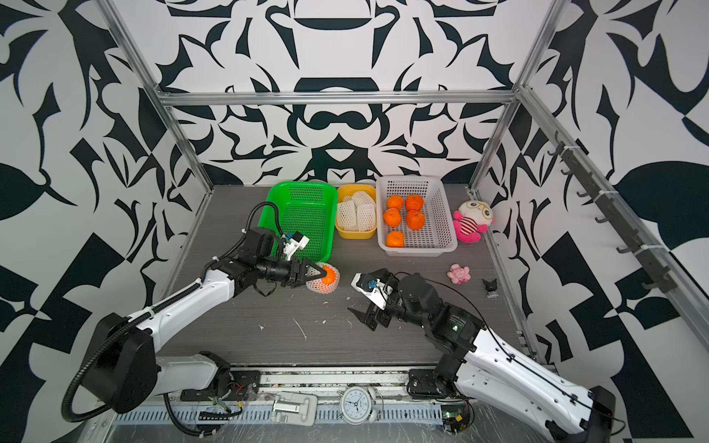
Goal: Remove foam nets from oranges
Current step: Place the orange at the center of the board.
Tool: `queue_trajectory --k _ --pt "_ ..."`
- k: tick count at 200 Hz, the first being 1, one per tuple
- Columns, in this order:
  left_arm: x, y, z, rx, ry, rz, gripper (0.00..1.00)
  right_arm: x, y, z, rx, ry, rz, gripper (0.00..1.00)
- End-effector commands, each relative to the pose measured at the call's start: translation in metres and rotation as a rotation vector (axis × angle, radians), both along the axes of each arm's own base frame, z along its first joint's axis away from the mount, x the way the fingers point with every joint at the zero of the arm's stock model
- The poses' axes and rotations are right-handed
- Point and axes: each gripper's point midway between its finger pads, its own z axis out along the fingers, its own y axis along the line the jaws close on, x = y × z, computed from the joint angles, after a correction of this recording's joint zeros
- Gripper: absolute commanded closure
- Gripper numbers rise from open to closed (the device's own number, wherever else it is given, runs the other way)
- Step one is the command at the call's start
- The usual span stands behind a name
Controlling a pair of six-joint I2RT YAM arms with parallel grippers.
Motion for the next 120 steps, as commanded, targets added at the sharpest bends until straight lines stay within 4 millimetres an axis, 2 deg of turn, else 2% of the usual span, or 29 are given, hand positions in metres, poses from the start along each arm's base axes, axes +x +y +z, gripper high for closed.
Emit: queue_trajectory --k 1,23,51,79,120 --pt "-0.015 -0.003 0.013 -0.060 -0.048 -0.043 0.41 0.000 0.003 0.008 0.035 -0.086 0.028 0.03" --pt "-0.025 -0.003 0.008 -0.076 -0.043 -0.052 0.41 -0.002 0.010 0.006 0.055 -0.117 0.068 0.01" --pt "-0.034 -0.003 0.002 -0.086 -0.029 -0.072 0.41 -0.007 0.026 -0.008 0.060 -0.136 0.162 0.00" --pt "-0.040 -0.005 -0.002 -0.096 -0.026 -0.088 0.41 -0.006 0.042 -0.010 0.109 -0.157 0.213 0.00" --pt "-0.047 -0.008 -0.014 -0.097 0.001 -0.099 0.41 0.002 0.062 -0.021 0.105 -0.101 0.247 0.00"
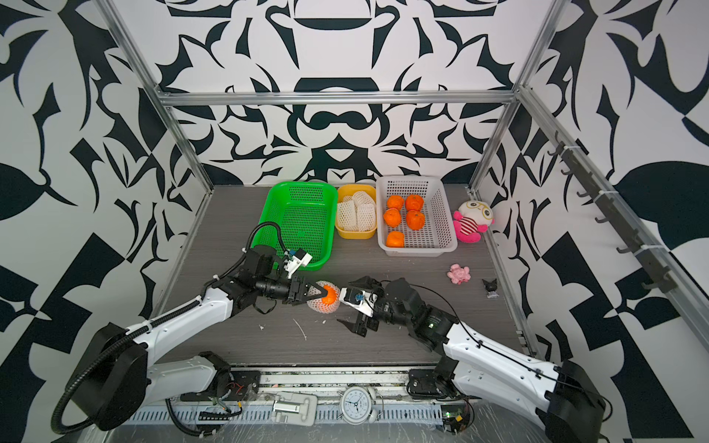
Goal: Remove foam nets from oranges
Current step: Place the orange at the center of the board.
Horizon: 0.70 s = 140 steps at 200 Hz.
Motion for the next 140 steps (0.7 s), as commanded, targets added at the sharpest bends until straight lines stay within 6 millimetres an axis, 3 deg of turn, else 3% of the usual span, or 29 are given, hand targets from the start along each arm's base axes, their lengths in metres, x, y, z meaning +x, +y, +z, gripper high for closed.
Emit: queue_trajectory --k 1,86,121,125,140 --pt "-0.004 -0.004 0.004 -0.039 -0.010 -0.023 0.41 0.003 0.021 0.029 0.101 -0.048 0.058 0.00" --pt "-0.007 -0.012 -0.004 -0.033 0.003 -0.047 0.41 0.015 0.051 0.015 0.122 0.031 0.102 0.00" --pt "-0.006 -0.013 0.000 -0.045 -0.008 -0.049 0.41 0.013 0.054 0.011 0.114 0.043 0.122 0.06" --pt "-0.005 -0.014 -0.009 -0.029 0.017 -0.048 0.41 0.013 0.054 0.011 0.113 0.043 0.122 0.07" --pt "-0.004 -0.015 -0.010 -0.027 0.021 -0.049 0.41 0.013 0.055 0.008 0.105 0.053 0.127 0.11"
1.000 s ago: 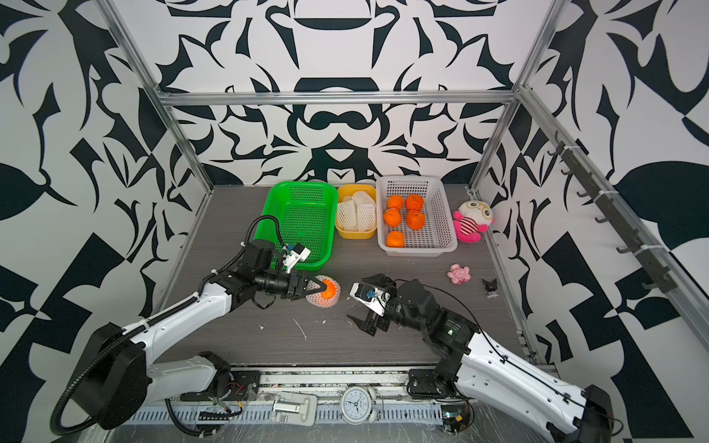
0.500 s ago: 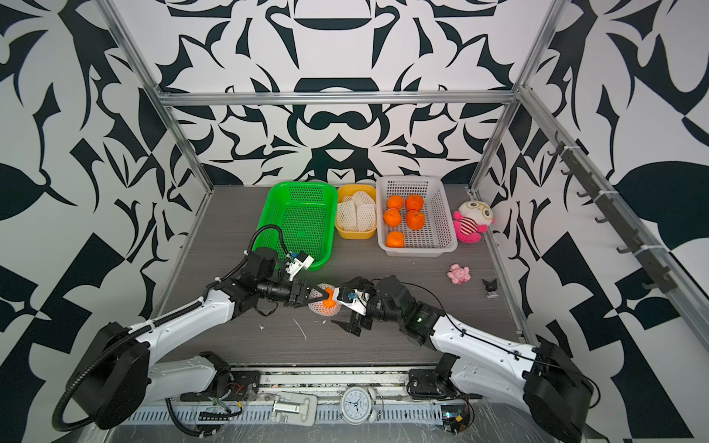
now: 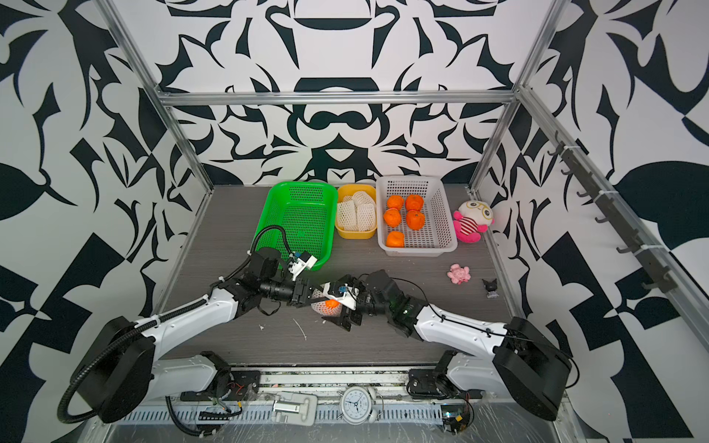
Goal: Remove foam nets from oranges
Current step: Place the orange at the center of the board.
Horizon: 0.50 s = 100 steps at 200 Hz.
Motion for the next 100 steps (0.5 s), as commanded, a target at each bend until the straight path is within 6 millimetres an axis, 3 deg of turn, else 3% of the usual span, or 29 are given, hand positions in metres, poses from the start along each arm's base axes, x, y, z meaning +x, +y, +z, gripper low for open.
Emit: queue_trajectory --k 1,100 --pt "-0.001 -0.003 -0.004 -0.004 0.017 -0.016 0.41 0.002 0.011 0.028 0.071 -0.037 0.028 0.11" --pt "0.001 -0.003 -0.011 0.003 0.016 0.000 0.35 0.002 0.007 0.006 -0.001 0.011 0.015 0.29"
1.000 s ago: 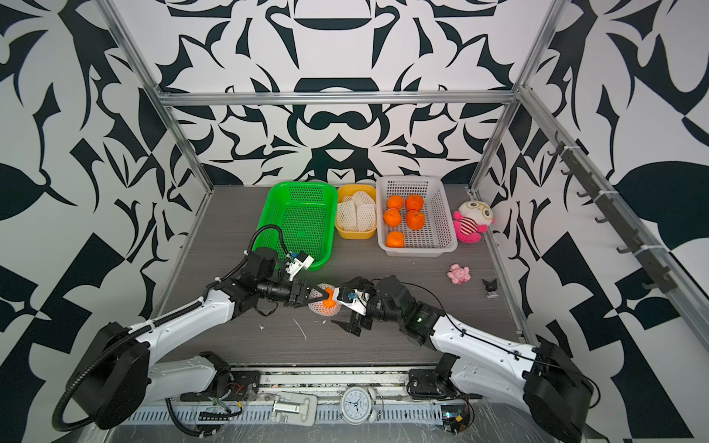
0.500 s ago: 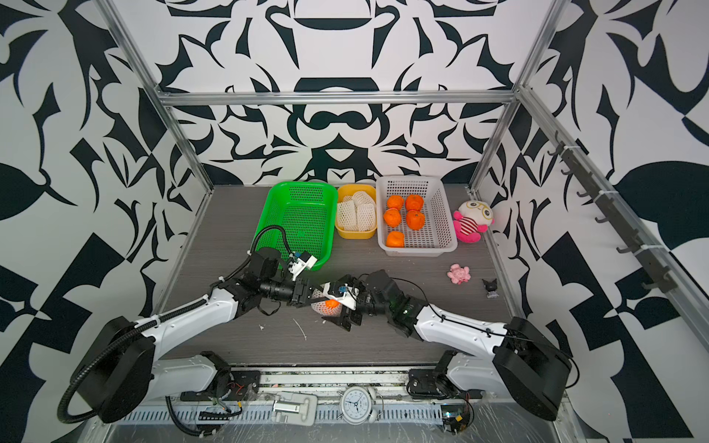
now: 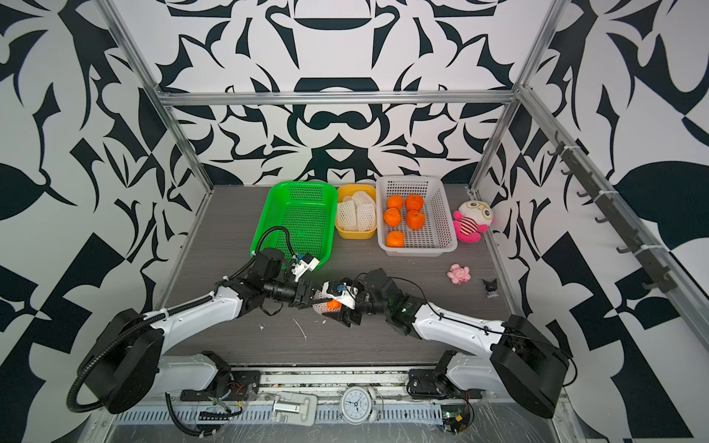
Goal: Remove foam nets from oranges
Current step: Place the orange at the center of the board.
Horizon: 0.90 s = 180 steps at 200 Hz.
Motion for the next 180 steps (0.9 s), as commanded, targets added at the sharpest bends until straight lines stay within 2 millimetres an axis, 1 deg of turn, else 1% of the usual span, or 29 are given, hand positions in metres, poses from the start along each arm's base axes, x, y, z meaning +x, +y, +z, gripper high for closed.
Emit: queue_trajectory --k 1,16,31,35,37,40,45,60,89,119,152,180 --pt "0.000 -0.001 -0.001 -0.015 -0.017 0.001 0.34 0.000 0.005 0.009 0.016 -0.005 0.013 0.29" --pt "0.001 0.001 -0.003 -0.005 -0.020 0.015 0.29 0.000 0.004 0.005 0.003 0.002 0.008 0.31" --pt "0.001 0.004 -0.006 0.012 -0.026 0.038 0.17 -0.002 0.002 -0.002 -0.006 0.018 0.009 0.33" --pt "0.001 0.005 -0.008 0.018 -0.026 0.044 0.16 -0.003 0.001 -0.004 -0.009 0.022 0.013 0.33" --pt "0.001 0.006 -0.009 0.023 -0.024 0.047 0.12 -0.004 0.000 -0.006 -0.011 0.025 0.014 0.33" --pt "0.001 0.006 -0.011 0.029 -0.021 0.050 0.09 -0.004 -0.001 -0.008 -0.013 0.028 0.012 0.33" --pt "0.000 0.008 -0.005 0.021 -0.046 0.058 0.07 -0.005 -0.002 -0.012 -0.017 0.034 0.010 0.33" --pt "0.000 0.014 -0.010 0.047 -0.056 0.085 0.00 -0.009 -0.006 -0.021 -0.023 0.051 0.010 0.33" --pt "0.002 0.025 -0.021 0.107 -0.070 0.147 0.01 -0.011 -0.010 -0.039 -0.043 0.094 -0.011 0.34" --pt "0.003 0.031 -0.022 0.121 -0.090 0.181 0.01 -0.012 -0.010 -0.054 -0.064 0.146 -0.021 0.35" --pt "-0.003 0.035 -0.023 0.135 -0.087 0.178 0.01 -0.006 -0.003 -0.060 -0.056 0.177 -0.032 0.35" --pt "-0.009 0.043 -0.030 0.187 -0.073 0.179 0.00 -0.005 0.005 -0.070 -0.051 0.229 -0.035 0.35"
